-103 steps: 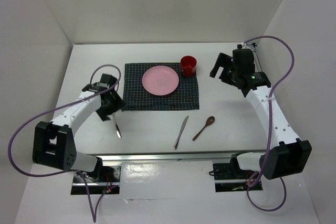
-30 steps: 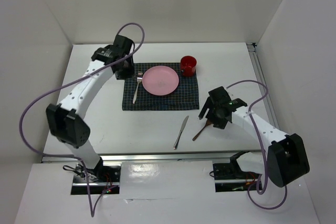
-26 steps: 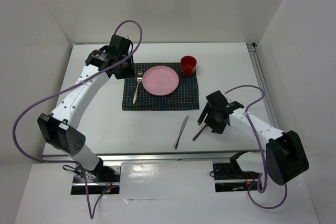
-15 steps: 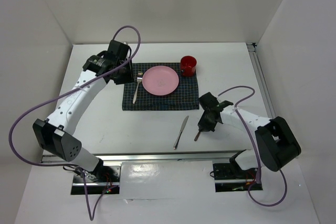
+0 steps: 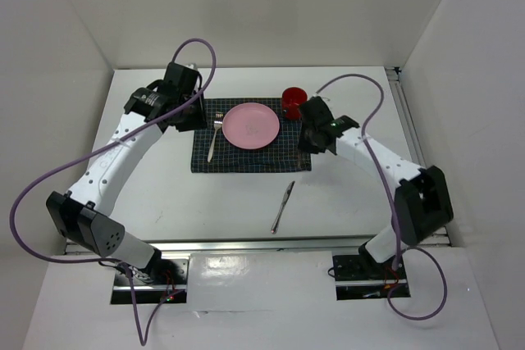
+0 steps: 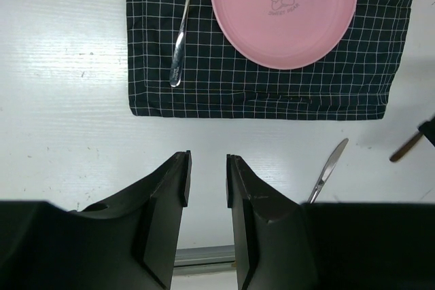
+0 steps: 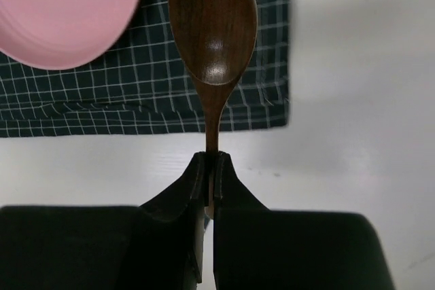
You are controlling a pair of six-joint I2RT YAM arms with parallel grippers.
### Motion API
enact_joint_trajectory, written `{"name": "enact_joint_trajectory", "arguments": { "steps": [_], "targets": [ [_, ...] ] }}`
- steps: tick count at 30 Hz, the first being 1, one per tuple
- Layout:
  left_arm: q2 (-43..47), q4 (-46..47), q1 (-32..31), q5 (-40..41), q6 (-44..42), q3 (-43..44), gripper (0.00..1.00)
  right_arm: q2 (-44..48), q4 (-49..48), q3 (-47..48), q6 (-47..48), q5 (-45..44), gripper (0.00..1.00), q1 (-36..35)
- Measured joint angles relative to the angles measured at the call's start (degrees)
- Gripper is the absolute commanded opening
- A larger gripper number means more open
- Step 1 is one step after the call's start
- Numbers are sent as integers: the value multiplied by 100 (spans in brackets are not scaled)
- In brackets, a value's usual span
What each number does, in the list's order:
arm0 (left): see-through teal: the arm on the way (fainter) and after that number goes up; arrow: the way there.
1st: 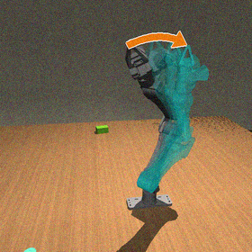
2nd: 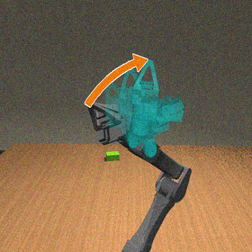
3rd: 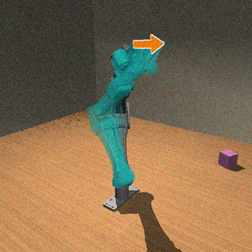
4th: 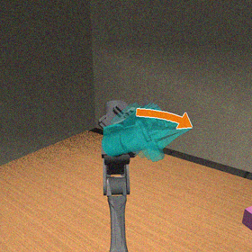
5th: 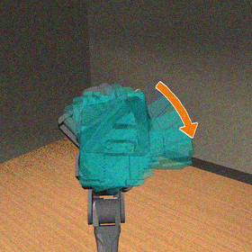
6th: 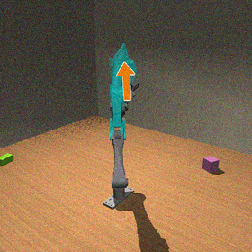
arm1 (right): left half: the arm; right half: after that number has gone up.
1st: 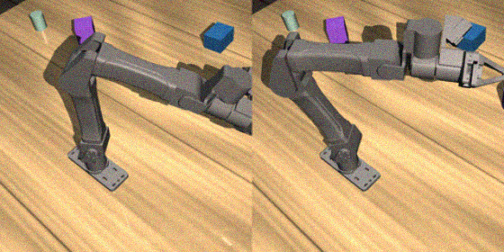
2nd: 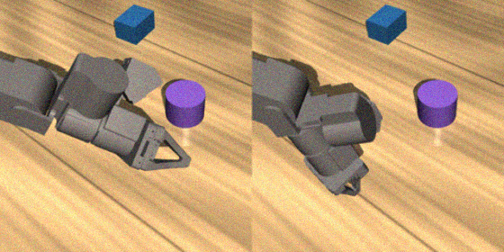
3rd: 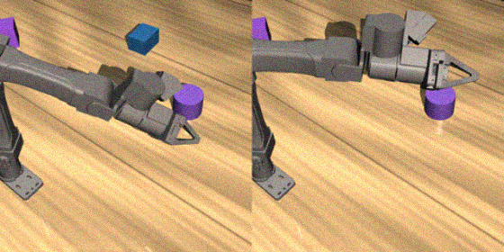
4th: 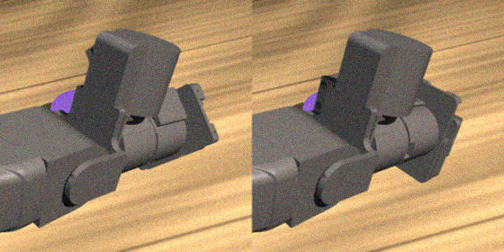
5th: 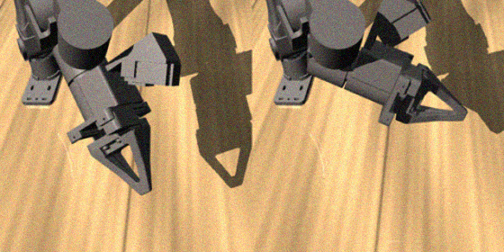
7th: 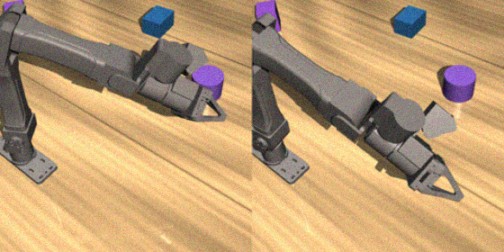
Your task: Set the dinner table for one person
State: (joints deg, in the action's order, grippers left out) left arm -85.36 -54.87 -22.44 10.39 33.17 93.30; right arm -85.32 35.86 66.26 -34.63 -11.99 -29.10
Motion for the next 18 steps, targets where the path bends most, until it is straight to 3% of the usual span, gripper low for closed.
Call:
{"name": "enact_joint_trajectory", "arguments": {
  "steps": [8,18],
  "targets": [
    [94,-50,20,205,-59,0,44,-2153,-170,1381,1351,1091,0,323],
    [297,-57,190,280,-166,-144,44,-2870,-212,1888,1781,1587,0,442]
  ]
}}
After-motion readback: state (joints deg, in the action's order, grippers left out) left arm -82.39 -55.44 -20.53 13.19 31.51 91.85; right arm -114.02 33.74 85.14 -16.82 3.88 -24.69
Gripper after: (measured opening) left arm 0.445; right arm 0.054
